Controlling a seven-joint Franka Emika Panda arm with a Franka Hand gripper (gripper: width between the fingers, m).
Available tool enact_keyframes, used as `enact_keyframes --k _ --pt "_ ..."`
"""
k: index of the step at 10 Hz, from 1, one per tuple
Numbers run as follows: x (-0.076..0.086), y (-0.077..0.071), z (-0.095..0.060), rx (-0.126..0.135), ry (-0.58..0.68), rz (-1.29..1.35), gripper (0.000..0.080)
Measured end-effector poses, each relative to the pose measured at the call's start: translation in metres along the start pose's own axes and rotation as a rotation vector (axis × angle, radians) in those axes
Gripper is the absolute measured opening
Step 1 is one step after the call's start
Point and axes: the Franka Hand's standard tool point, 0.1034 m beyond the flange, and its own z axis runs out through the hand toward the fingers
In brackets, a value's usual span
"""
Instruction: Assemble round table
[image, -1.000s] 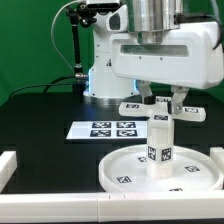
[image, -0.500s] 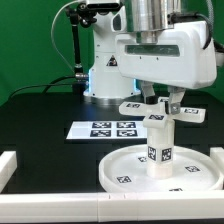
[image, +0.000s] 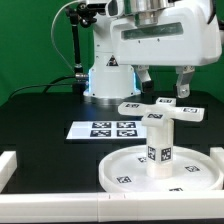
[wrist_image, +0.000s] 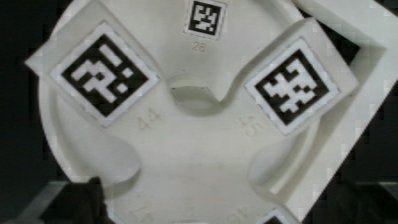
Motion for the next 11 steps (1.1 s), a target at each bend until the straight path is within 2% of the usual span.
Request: enact_keyframes --k 1,2,3,6,7,11 --pt "0.0 0.0 0.001 -0.001 -0.001 -0.001 0.0649" --pt "0.0 0.0 0.002 -0.014 0.007 -0.107 0.0649" --pt "0.0 -0.003 0.008 -0.036 0.011 -0.277 0.0649" --pt "-0.001 -0.013 0.004 -0.053 0.011 -0.64 0.0649" --pt "0.002 -0.013 0.003 -0.041 0.004 -0.69 0.0649" --pt "0.003 -0.012 0.003 -0.045 -0.001 -0.979 0.0649"
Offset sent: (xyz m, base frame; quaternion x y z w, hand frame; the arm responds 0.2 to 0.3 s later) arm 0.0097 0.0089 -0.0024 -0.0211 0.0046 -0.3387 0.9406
